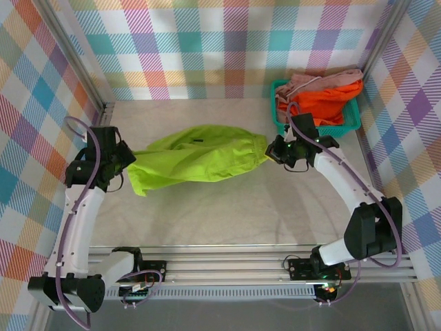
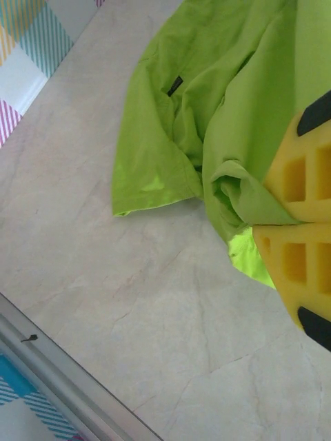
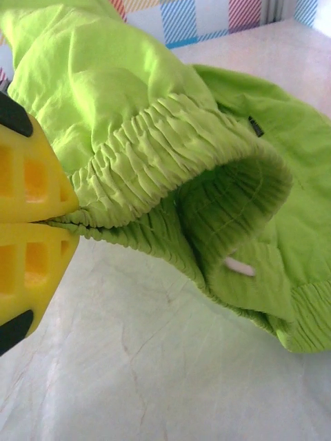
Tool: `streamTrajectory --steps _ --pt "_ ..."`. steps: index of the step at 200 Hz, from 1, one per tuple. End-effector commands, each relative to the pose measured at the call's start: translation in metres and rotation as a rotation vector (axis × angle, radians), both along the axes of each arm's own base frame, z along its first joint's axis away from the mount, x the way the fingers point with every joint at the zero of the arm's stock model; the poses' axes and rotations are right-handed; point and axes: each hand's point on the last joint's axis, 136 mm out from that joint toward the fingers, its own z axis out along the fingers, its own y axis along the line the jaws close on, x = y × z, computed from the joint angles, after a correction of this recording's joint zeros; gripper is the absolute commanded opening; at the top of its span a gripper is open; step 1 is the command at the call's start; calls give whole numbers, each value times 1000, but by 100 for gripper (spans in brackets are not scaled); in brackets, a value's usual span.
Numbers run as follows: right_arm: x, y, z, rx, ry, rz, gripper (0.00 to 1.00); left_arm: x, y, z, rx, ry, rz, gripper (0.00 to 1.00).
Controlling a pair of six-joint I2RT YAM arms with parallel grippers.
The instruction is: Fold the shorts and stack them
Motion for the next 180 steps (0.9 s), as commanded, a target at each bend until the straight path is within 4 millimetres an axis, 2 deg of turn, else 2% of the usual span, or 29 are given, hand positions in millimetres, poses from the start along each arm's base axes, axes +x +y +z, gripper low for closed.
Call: streamTrajectory --steps 1,50,74,89,98,121,139,151,160,166,168,170,173,180 --pt "-28 -11 -10 -63 47 43 0 -18 0 -10 19 81 -39 0" --pt "-61 -25 -43 -123 121 61 0 -25 -24 -87 -117 253 -104 0" --pt "-78 -29 -57 -122 153 61 0 -40 -42 -122 -224 328 -125 0" --pt "-92 -31 -67 -120 188 67 0 -54 -43 -132 -239 339 -118 0" --pt "-102 -33 -72 -123 209 75 0 -62 -42 -133 -237 339 -117 5" --pt "-131 -34 -89 -115 289 110 0 -77 -42 -126 -235 330 -114 29" --pt "-154 -35 -99 -127 351 149 1 -77 -37 -110 -204 302 -113 57" --pt "-167 -38 -103 -161 378 180 11 -67 -36 -95 -173 258 -142 70" --pt "-172 -42 -102 -186 380 189 18 -55 -37 -81 -165 223 -166 73" --pt "-175 -45 -100 -197 374 193 28 -45 -38 -72 -163 205 -176 74" --pt "-175 -46 -98 -203 365 196 36 -42 -39 -69 -164 198 -182 74" --pt "-175 -46 -97 -204 363 196 38 -38 -40 -66 -168 191 -187 74" --pt "-174 -47 -93 -212 342 199 46 -32 -42 -62 -172 181 -200 74" --pt "-172 -50 -87 -223 318 195 53 -18 -49 -56 -192 167 -237 74"
